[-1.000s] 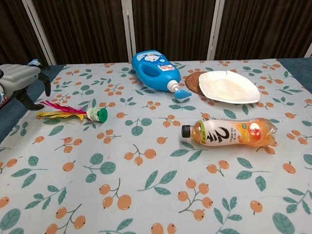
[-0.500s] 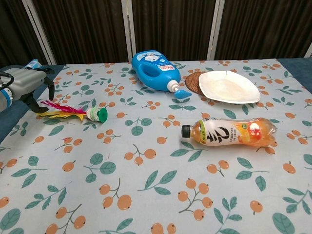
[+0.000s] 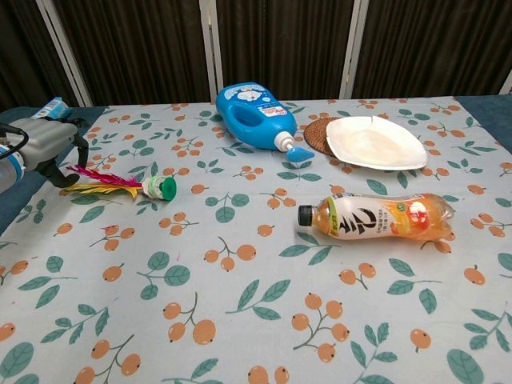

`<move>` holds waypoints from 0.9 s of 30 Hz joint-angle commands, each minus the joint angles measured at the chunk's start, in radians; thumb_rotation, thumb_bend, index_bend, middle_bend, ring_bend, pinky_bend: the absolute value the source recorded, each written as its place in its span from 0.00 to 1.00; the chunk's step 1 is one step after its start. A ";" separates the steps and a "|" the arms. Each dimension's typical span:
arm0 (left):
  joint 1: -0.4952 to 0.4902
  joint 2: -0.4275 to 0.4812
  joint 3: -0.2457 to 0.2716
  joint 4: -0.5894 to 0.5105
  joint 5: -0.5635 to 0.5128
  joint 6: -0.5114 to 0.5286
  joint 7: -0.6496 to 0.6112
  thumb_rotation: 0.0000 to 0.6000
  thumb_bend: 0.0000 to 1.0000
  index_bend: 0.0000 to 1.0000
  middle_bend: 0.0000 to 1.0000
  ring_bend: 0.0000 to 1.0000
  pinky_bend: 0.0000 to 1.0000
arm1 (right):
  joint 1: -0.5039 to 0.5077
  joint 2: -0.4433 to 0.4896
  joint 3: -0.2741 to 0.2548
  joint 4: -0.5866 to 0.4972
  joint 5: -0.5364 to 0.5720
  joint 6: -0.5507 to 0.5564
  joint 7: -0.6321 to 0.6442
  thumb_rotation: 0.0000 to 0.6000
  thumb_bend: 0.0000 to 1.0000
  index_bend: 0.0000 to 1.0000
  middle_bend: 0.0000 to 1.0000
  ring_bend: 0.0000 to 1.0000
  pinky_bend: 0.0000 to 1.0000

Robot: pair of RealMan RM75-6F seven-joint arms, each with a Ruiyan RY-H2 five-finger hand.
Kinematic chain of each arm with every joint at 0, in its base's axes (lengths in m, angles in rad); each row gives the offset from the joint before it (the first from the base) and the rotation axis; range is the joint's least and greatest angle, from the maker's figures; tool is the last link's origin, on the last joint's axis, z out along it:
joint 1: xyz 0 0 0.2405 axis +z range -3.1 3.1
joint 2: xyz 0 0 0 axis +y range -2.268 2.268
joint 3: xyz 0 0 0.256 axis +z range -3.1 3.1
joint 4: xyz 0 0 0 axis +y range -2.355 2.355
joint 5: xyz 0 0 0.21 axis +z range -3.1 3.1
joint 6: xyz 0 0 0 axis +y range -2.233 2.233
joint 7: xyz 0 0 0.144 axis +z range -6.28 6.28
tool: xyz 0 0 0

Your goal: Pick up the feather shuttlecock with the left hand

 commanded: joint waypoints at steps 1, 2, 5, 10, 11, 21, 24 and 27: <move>-0.001 -0.002 0.001 0.003 0.003 -0.001 -0.003 1.00 0.48 0.51 0.00 0.00 0.04 | 0.000 0.000 0.000 -0.001 0.001 -0.001 0.001 1.00 0.13 0.08 0.00 0.00 0.00; 0.000 -0.003 0.003 0.005 0.004 -0.001 -0.004 1.00 0.48 0.50 0.00 0.00 0.04 | 0.000 0.000 0.000 -0.002 0.002 -0.001 0.002 1.00 0.13 0.08 0.00 0.00 0.00; 0.000 -0.007 0.004 0.013 0.004 -0.003 -0.009 1.00 0.48 0.50 0.00 0.00 0.04 | -0.001 0.000 0.001 -0.002 0.004 0.000 0.001 1.00 0.13 0.08 0.00 0.00 0.00; 0.002 -0.011 0.001 0.021 -0.001 -0.004 -0.014 1.00 0.48 0.53 0.00 0.00 0.04 | -0.002 0.000 0.002 -0.002 0.004 0.003 -0.002 1.00 0.13 0.08 0.00 0.00 0.00; 0.002 -0.011 0.001 0.022 -0.001 -0.003 -0.014 1.00 0.48 0.54 0.00 0.00 0.04 | -0.002 -0.001 0.002 -0.002 0.004 0.003 -0.003 1.00 0.13 0.08 0.00 0.00 0.00; 0.007 -0.007 -0.001 0.013 0.009 0.007 -0.032 1.00 0.48 0.59 0.00 0.00 0.05 | -0.002 -0.003 0.003 -0.003 0.007 0.002 -0.005 1.00 0.13 0.08 0.00 0.00 0.00; 0.006 0.011 -0.002 -0.016 0.030 0.025 -0.039 1.00 0.48 0.59 0.00 0.00 0.05 | -0.001 -0.002 0.004 -0.003 0.009 0.001 -0.004 1.00 0.13 0.08 0.00 0.00 0.00; 0.004 0.040 -0.006 -0.065 0.047 0.042 -0.040 1.00 0.48 0.59 0.00 0.00 0.05 | -0.001 -0.003 0.004 -0.003 0.009 0.000 -0.005 1.00 0.13 0.08 0.00 0.00 0.00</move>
